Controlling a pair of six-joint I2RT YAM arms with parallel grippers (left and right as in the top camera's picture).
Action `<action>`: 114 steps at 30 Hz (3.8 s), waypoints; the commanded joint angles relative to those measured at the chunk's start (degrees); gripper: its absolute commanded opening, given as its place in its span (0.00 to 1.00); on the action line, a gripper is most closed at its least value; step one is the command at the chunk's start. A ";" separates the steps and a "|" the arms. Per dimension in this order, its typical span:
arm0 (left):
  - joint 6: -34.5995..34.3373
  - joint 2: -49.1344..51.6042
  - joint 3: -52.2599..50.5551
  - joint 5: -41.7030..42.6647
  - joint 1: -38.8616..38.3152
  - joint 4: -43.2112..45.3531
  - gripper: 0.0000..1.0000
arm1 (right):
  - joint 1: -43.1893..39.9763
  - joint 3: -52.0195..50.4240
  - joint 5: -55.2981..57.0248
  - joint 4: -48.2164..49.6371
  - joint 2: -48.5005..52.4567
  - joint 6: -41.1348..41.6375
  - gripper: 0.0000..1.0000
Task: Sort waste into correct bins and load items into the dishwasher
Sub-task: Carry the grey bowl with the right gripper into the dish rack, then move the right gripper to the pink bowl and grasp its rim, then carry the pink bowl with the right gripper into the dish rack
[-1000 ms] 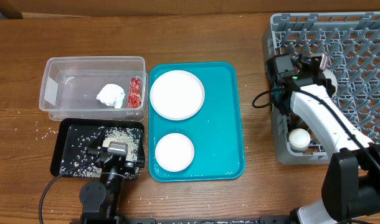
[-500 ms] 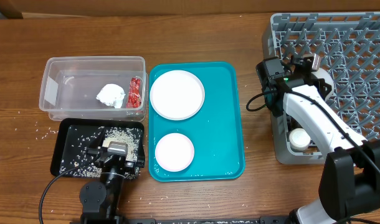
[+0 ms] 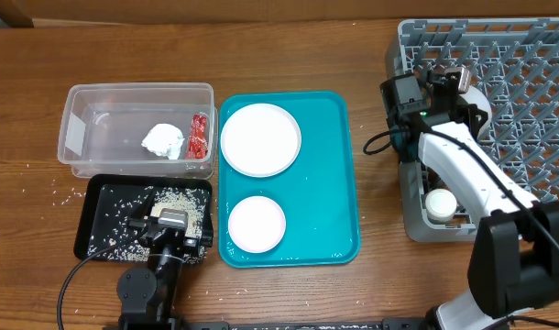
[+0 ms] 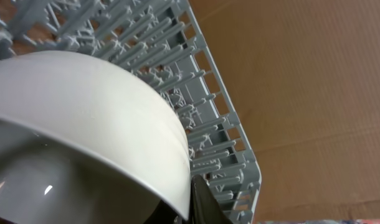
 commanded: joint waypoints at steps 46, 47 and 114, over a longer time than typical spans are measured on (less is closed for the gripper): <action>0.87 -0.61 -0.24 0.04 0.48 -0.04 1.00 | 30.71 9.88 -85.57 -15.89 0.50 5.77 0.58; 0.87 -0.61 -0.24 0.04 0.48 -0.07 1.00 | 31.80 8.24 -83.30 -13.79 0.83 7.32 0.58; 0.87 -0.61 -0.24 0.04 0.48 -0.04 1.00 | -3.26 22.64 -1.99 22.60 19.93 -21.38 0.04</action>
